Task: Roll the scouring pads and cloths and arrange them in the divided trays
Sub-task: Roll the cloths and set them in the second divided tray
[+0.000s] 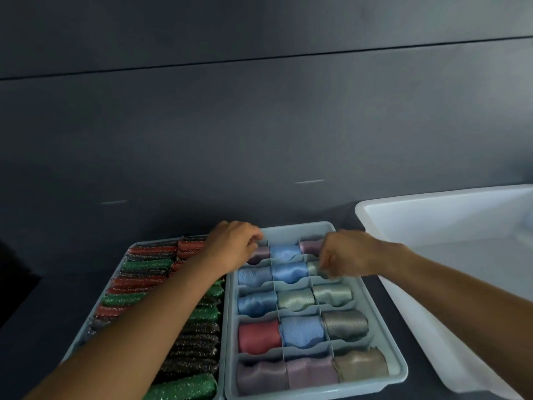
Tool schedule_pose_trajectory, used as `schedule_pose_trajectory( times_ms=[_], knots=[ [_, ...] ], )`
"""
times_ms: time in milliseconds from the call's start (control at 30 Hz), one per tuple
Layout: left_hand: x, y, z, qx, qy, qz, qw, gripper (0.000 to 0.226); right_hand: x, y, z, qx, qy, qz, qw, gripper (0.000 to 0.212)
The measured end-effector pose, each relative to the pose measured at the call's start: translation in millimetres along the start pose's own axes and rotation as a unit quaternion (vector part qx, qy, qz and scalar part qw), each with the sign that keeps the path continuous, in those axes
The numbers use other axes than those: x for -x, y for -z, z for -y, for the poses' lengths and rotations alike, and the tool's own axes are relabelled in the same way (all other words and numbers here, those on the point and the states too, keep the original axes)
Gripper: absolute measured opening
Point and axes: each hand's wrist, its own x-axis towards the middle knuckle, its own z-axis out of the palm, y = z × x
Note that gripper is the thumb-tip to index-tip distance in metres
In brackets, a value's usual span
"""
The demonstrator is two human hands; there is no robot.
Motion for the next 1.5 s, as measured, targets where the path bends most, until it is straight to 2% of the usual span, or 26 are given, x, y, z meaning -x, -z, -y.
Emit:
schedule_pose_trajectory(
  times_ms=[167, 333, 600, 700, 767, 833, 933, 1000, 1067, 1167, 1333, 1433, 1500],
  knots=[
    [-13, -22, 1, -0.081, -0.011, 0.03, 0.996, 0.018, -5, -11, 10, 0.106, 0.015, -0.065, 0.992, 0.017],
    [-18, -29, 0, -0.149, -0.015, 0.03, 0.988, 0.014, -14, -14, 14, 0.15, 0.006, -0.066, 0.987, 0.038],
    [-21, -34, 3, -0.148, -0.018, 0.02, 0.989, 0.02, -18, -15, 17, 0.173, -0.009, -0.059, 0.983, 0.028],
    [-22, -36, 5, -0.156, -0.018, 0.024, 0.987, 0.02, -20, -19, 18, 0.179, -0.014, -0.041, 0.983, 0.008],
    [-23, -37, 5, -0.157, -0.014, 0.032, 0.987, 0.02, -22, -24, 14, 0.149, -0.031, -0.028, 0.988, 0.016],
    [-23, -33, 4, -0.125, -0.012, 0.047, 0.991, 0.019, -26, -31, 7, 0.122, -0.05, -0.023, 0.991, 0.016],
    [-9, -14, 2, -0.013, 0.01, 0.057, 0.998, 0.04, -25, -31, 6, 0.083, -0.058, -0.026, 0.995, 0.007],
    [19, 4, 2, 0.052, 0.029, 0.018, 0.998, 0.05, -16, -24, 16, 0.044, -0.069, -0.049, 0.995, 0.018],
    [62, 20, 2, 0.084, 0.046, 0.003, 0.995, 0.058, -2, -18, 34, -0.026, -0.067, -0.11, 0.991, 0.028],
    [137, 30, 1, 0.102, 0.069, 0.04, 0.992, 0.064, 35, -17, 77, -0.137, -0.014, -0.144, 0.98, 0.034],
    [220, 24, 29, 0.11, 0.136, 0.035, 0.984, 0.075, 68, -27, 127, -0.194, 0.109, -0.122, 0.967, 0.027],
    [227, 12, 22, 0.108, 0.175, 0.051, 0.977, 0.06, 70, -34, 154, -0.215, 0.188, -0.123, 0.95, 0.03],
    [226, 5, 8, 0.112, 0.198, 0.054, 0.972, 0.055, 70, -41, 167, -0.183, 0.228, -0.109, 0.95, 0.029]
  ],
)
